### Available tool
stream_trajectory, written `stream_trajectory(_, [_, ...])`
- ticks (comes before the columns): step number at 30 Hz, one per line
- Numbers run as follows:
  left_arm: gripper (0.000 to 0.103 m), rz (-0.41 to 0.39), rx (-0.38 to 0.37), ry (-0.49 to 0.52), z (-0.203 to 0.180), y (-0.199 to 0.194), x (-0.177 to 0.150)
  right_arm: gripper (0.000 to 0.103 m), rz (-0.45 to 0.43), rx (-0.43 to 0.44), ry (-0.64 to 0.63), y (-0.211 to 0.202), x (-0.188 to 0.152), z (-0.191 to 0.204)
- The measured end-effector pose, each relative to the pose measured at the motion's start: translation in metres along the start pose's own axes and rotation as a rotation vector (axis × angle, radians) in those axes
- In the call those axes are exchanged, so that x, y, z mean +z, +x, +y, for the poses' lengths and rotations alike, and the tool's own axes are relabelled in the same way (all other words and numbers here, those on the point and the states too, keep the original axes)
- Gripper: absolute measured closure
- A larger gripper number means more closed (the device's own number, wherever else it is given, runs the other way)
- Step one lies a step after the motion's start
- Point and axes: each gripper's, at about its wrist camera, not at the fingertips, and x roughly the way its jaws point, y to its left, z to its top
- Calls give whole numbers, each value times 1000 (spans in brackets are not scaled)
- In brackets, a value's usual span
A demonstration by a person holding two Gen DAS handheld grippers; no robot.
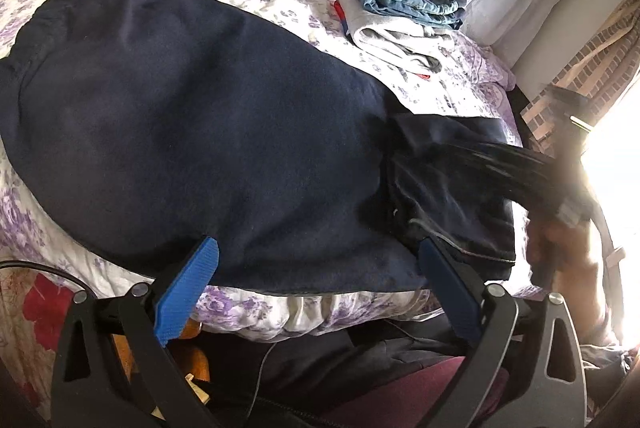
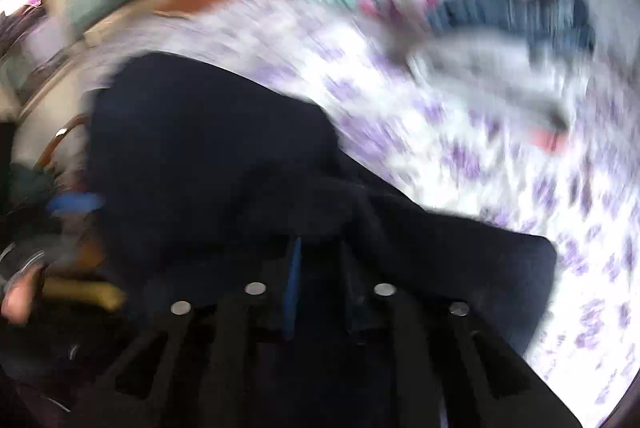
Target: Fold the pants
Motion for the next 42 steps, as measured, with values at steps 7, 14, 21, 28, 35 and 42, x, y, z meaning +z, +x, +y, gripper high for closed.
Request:
stream_trajectory(7, [5,2,-10,-6,2,-3,-1,65,-18,109,141,15,3,-5])
stream_trajectory(14, [5,6,-69,187,-47,4,0,64,-206,193,147,-56,-8,-13])
stream_trajectory(21, [5,-71,-115,344,-105,5,14,64,29,70,107,-5,-28,-25])
stream_trajectory(28, [5,161,-255,356,-130,82,20,63,-120,231,161,-38,-27,-38])
stream_trajectory(35, [5,195,-312,273,-105,91,18,103,66,331,85,34,11,-11])
stream_trajectory(42, [5,170,-286,287,-105,94,11,103,2,333,228,50,34,-40])
